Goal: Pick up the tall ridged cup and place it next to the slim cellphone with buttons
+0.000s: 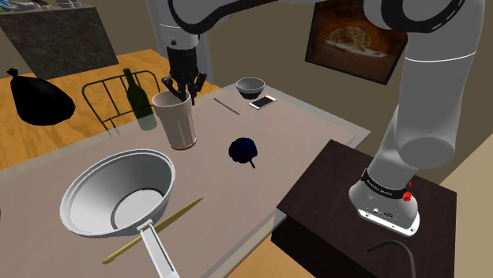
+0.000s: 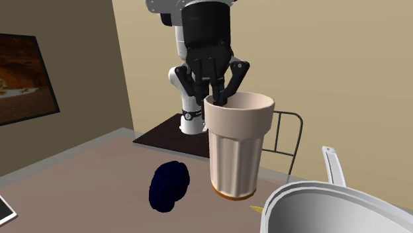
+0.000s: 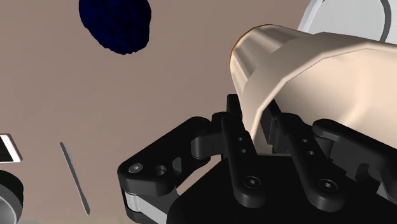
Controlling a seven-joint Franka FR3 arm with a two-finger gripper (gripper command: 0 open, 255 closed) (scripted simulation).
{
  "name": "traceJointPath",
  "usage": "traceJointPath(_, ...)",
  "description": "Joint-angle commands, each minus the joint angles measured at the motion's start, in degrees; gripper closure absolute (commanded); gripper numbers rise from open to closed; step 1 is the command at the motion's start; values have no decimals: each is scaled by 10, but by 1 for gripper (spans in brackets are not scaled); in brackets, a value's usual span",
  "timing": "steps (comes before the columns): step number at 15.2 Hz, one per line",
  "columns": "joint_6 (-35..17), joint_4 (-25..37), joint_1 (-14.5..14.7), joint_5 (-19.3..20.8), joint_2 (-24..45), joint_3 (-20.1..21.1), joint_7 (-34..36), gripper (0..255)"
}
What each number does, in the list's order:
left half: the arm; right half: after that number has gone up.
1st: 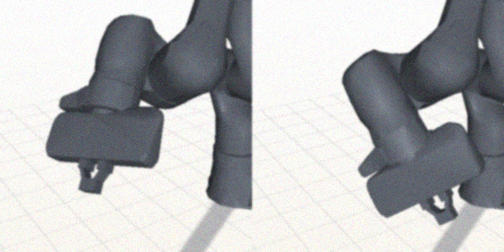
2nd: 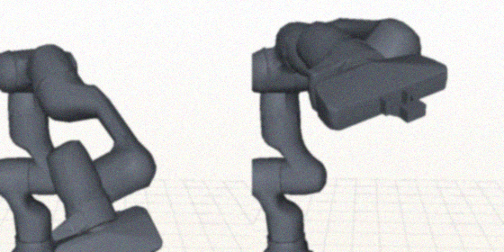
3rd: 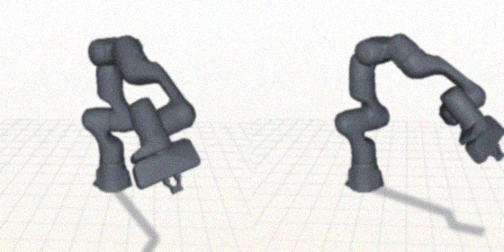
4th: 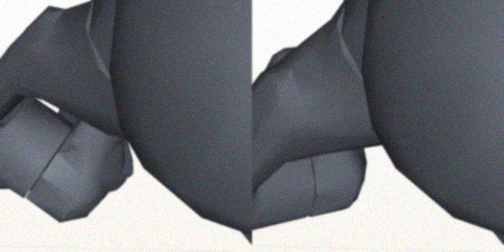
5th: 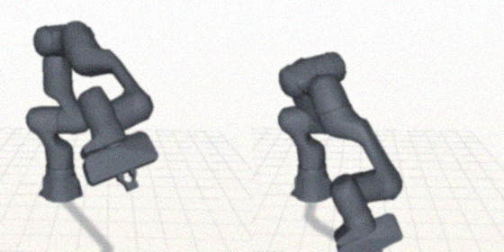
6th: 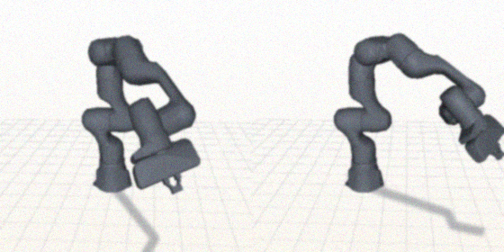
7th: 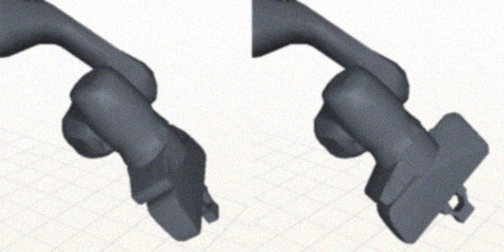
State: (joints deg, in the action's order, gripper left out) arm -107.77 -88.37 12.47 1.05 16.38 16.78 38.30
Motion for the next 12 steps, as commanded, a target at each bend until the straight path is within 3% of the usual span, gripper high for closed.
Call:
traceJointPath(1, 16, 16, 1, 0, 0, 1, 1, 255)
traceJointPath(7, 57, 59, 3, 1, 1, 1, 3, 255)
traceJointPath(12, 20, -37, -44, -24, -57, -18, -63, 255)
